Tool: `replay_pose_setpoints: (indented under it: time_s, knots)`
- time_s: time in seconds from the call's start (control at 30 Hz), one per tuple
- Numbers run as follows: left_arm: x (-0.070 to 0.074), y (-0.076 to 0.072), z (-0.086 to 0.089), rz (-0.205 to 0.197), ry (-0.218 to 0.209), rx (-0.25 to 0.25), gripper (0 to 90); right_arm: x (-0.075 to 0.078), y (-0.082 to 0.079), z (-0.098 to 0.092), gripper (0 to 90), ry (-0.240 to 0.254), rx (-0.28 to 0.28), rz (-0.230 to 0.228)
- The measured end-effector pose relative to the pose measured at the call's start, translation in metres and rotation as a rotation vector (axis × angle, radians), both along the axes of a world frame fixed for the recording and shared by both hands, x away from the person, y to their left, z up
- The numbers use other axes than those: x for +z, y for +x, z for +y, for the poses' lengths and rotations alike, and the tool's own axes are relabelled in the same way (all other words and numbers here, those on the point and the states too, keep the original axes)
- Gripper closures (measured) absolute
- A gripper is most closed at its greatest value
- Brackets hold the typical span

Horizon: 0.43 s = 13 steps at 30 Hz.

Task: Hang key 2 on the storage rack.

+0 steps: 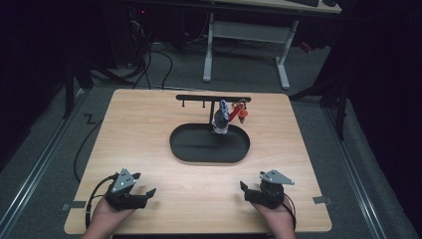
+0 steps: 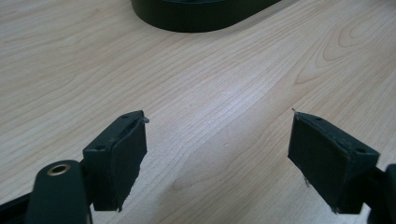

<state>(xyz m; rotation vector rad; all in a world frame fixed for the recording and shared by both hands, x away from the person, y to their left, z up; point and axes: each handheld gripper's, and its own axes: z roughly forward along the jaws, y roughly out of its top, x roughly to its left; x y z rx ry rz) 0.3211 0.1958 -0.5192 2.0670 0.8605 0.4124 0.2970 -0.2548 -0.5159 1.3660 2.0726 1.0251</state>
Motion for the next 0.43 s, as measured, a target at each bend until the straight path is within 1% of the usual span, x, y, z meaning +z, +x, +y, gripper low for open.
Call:
replay_pose_setpoints:
  time_s: [0.03, 0.07, 0.1, 0.13, 0.2, 0.23, 0.37, 0.43]
  knots:
    - [-0.001, 0.000, -0.001, 0.000, 0.001, 0.000, 20.0, 0.003, -0.006, -0.002, 11.5, -0.009, 0.015, 0.001]
    - [-0.001, 0.000, -0.003, 0.001, 0.009, -0.005, 20.0, 0.004, -0.010, -0.004, 12.1, -0.004, 0.002, -0.030]
    - [-0.002, 0.000, -0.004, 0.003, 0.014, -0.006, 20.0, 0.002, -0.014, -0.007, 12.0, 0.020, -0.009, -0.052]
    - [-0.002, 0.000, -0.004, 0.005, 0.012, -0.003, 20.0, 0.001, -0.014, -0.007, 11.9, 0.018, -0.008, -0.034]
    - [-0.003, 0.001, -0.005, 0.006, 0.010, 0.001, 20.0, 0.000, -0.012, -0.006, 11.7, 0.007, 0.002, -0.027]
    - [-0.002, 0.001, -0.005, 0.003, 0.015, 0.000, 20.0, -0.002, -0.010, -0.004, 11.7, -0.009, 0.001, -0.031]
    - [-0.001, 0.000, -0.002, -0.008, 0.019, -0.007, 19.9, -0.007, -0.004, -0.002, 11.8, 0.013, 0.002, -0.009]
    - [0.001, -0.001, 0.001, -0.014, 0.020, -0.005, 19.9, -0.010, -0.003, 0.000, 11.9, 0.008, 0.006, 0.006]
